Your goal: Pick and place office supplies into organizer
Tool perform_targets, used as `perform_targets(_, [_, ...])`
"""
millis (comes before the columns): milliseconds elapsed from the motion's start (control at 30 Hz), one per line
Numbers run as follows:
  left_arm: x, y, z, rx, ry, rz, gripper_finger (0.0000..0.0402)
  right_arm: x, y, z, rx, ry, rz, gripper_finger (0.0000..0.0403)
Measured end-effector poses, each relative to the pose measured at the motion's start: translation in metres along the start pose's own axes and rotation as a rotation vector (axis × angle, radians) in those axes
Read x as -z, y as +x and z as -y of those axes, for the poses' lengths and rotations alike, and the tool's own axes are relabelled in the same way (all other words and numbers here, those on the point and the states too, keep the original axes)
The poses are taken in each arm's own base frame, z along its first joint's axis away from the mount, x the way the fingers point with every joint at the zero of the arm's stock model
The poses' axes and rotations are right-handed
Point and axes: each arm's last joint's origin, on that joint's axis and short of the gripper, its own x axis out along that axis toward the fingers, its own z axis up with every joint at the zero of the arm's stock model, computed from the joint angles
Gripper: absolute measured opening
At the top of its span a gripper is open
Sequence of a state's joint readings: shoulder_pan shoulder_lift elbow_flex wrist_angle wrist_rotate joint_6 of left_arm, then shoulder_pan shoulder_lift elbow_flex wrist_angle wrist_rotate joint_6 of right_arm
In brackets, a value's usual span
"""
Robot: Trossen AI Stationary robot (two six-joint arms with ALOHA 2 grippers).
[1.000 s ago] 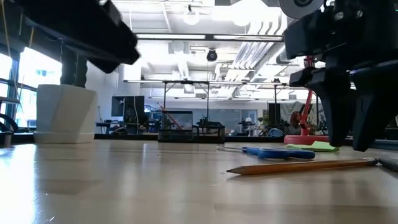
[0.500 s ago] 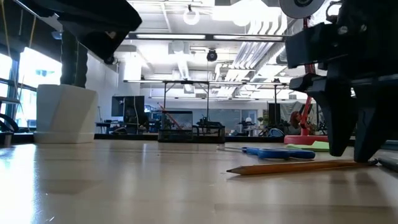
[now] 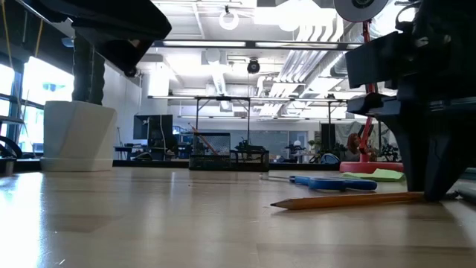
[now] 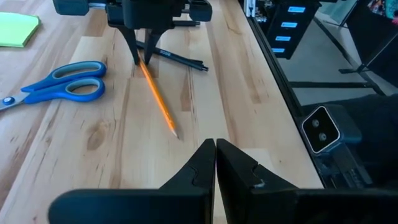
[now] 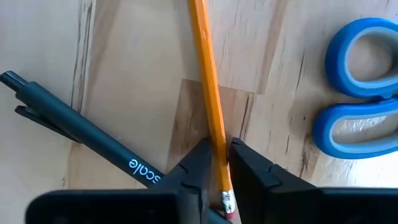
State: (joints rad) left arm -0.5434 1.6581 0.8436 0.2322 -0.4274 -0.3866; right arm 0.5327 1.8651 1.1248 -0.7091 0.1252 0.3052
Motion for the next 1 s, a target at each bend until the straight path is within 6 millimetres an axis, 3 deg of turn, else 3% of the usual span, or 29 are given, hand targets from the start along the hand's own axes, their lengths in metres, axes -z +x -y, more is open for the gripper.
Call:
perform_targets(667, [0.000, 0.000, 0.000, -0.001, 0.002, -0.003, 0.0005, 0.001, 0.000, 0.000, -0.020, 0.006, -0.022, 0.0038])
perform_targets(1000, [0.000, 0.000, 0.000, -0.001, 0.015, -0.004, 0.0005, -0.005, -0.023, 0.001, 0.024, -0.025, -0.110, 0.0025])
